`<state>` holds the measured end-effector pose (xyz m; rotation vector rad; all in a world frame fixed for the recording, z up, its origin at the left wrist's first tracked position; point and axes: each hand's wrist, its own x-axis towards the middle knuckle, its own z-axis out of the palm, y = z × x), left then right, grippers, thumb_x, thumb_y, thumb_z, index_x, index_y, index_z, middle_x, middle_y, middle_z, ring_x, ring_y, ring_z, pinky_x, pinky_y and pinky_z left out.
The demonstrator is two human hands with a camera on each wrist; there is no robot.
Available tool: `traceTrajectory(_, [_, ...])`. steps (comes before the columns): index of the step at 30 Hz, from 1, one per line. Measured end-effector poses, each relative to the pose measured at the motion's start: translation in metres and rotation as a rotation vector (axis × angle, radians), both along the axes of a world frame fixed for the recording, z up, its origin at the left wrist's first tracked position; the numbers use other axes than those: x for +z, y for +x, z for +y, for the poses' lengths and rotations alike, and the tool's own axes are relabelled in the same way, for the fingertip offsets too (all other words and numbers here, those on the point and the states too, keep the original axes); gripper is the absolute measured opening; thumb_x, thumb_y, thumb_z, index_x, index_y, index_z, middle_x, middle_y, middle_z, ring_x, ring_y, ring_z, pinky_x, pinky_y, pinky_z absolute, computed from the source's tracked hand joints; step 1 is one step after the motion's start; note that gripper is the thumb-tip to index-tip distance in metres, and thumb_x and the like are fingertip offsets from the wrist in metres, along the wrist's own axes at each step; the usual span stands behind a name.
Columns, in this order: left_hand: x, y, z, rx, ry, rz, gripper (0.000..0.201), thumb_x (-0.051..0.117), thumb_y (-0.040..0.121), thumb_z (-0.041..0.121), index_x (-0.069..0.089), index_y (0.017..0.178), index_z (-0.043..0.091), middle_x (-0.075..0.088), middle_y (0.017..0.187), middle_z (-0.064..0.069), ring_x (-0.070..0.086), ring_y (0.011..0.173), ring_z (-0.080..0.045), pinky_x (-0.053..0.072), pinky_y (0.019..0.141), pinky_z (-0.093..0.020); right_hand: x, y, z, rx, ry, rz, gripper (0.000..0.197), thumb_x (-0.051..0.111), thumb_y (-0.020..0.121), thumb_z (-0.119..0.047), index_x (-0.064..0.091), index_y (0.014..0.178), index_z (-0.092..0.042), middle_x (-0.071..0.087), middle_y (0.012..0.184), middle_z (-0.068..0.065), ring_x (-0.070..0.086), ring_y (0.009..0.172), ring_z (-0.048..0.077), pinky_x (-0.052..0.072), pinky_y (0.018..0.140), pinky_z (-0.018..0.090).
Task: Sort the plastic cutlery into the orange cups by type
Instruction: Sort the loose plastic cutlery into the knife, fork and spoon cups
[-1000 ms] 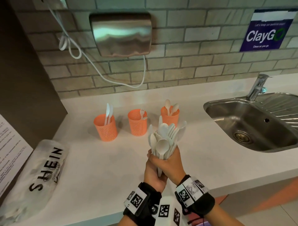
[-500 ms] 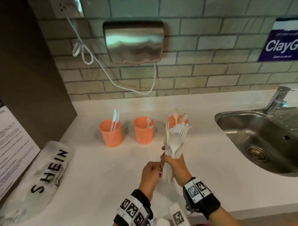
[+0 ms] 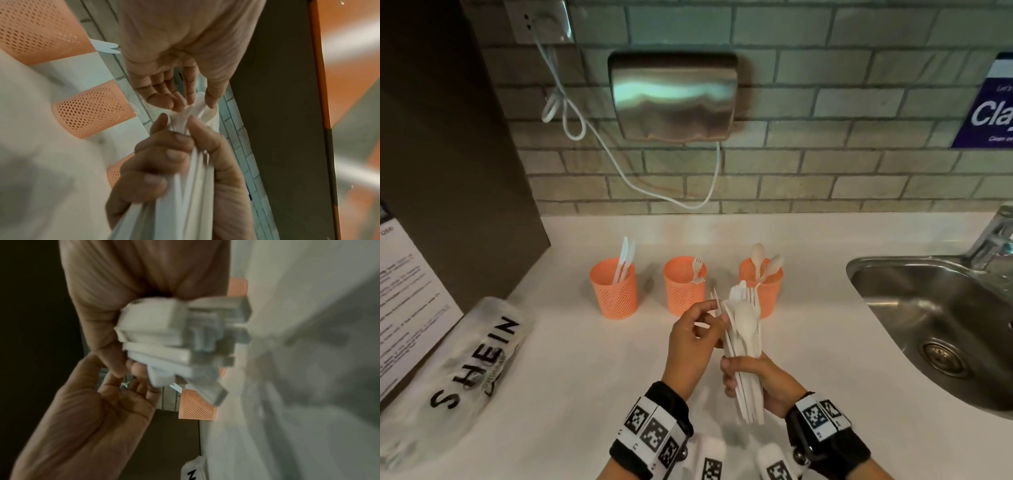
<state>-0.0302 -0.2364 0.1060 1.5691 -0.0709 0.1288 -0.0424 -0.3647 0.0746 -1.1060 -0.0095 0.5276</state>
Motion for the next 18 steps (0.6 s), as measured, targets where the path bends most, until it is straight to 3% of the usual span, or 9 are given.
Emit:
traceTrajectory(5, [0.002,0.007,-0.004,0.041,-0.037,0.024,0.012,0.052,0.09,0.003,0.062,0.095,0.007,0.063,0.078,-0.006,0.058,0.054,-0.006,0.053,0.056,-0.027,-0.006,0.0,-0.008,0.046,0.065,0.058,0.05,0.073,0.059,-0.013,0.053,0.105,-0.007,0.051,0.059,0.003,0.05,0.048,0.013,0.044,0.048,0.024])
traceTrajectory(9, [-0.002,0.007,-0.002,0.061,-0.06,0.053,0.013,0.053,0.092,0.011,0.059,0.094,-0.001,0.063,0.078,-0.008,0.059,0.059,-0.008,0.051,0.054,-0.022,-0.009,0.0,-0.006,0.02,0.04,0.034,0.041,0.075,0.056,-0.018,0.057,0.09,-0.005,0.052,0.062,0.006,0.051,0.048,0.014,0.045,0.048,0.025])
traceTrajectory(11, [-0.004,0.004,-0.004,0.013,-0.004,0.044,0.016,0.053,0.092,0.015,0.061,0.092,0.001,0.064,0.078,-0.01,0.061,0.064,-0.014,0.052,0.058,-0.026,-0.01,0.001,-0.005,0.006,0.027,0.005,0.039,0.075,0.057,-0.018,0.064,0.093,-0.007,0.052,0.062,0.007,0.052,0.049,0.015,0.046,0.049,0.025])
traceTrajectory(13, [0.0,0.004,-0.002,-0.001,0.019,0.009,0.018,0.048,0.094,0.014,0.061,0.084,0.008,0.062,0.072,-0.006,0.06,0.06,-0.011,0.052,0.058,-0.025,-0.01,0.003,-0.003,-0.007,0.027,0.004,0.046,0.075,0.058,-0.018,0.063,0.1,-0.005,0.052,0.062,0.006,0.052,0.051,0.016,0.047,0.05,0.026])
traceTrajectory(18, [0.028,0.016,0.017,0.142,-0.182,-0.067,0.028,0.034,0.1,0.019,0.055,0.082,0.013,0.062,0.057,0.001,0.059,0.054,-0.005,0.051,0.051,-0.019,-0.005,0.008,-0.001,-0.031,0.138,0.084,0.053,0.076,0.052,-0.013,0.055,0.101,-0.007,0.053,0.063,0.004,0.05,0.049,0.014,0.044,0.05,0.025])
